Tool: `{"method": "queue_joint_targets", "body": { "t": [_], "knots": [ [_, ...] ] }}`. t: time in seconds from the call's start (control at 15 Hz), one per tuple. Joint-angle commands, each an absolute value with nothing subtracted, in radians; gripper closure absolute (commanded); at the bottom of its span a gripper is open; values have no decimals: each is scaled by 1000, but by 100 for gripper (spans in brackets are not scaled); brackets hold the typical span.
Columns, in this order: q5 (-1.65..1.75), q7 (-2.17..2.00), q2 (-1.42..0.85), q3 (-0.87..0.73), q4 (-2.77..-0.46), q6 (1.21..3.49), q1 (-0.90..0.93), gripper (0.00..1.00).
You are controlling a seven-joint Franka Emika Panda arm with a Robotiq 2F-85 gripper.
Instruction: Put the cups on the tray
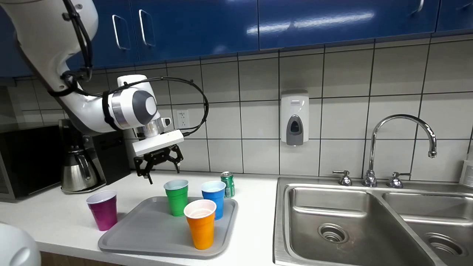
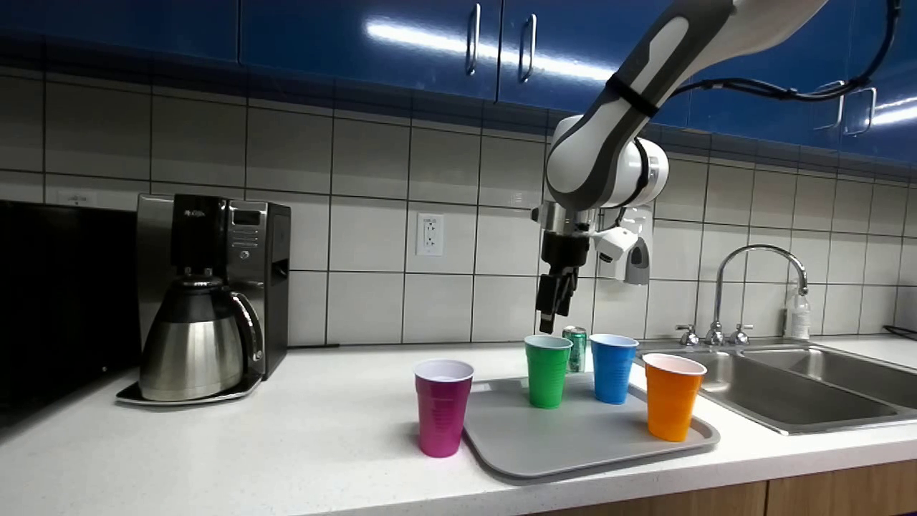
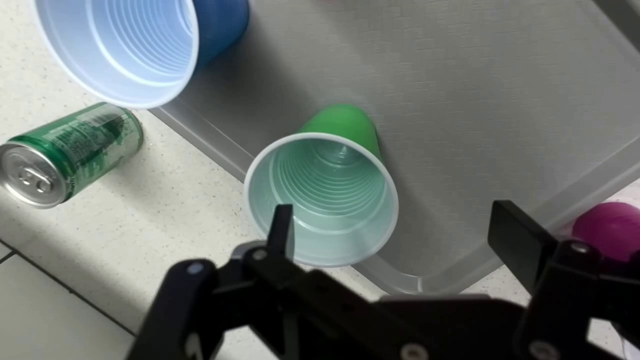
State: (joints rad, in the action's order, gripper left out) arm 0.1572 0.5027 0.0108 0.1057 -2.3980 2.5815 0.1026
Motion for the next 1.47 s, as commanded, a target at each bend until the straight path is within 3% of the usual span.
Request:
{"method": "queue_joint_targets", "body": {
  "t": [0.0,0.73,1.4],
  "knots": [
    [178,451,19,110,-2393,2556,109,0],
    [391,89,5,167,-2370,2493,176,0],
    [331,141,-36,166,-2327,2429,180,0]
  ]
}}
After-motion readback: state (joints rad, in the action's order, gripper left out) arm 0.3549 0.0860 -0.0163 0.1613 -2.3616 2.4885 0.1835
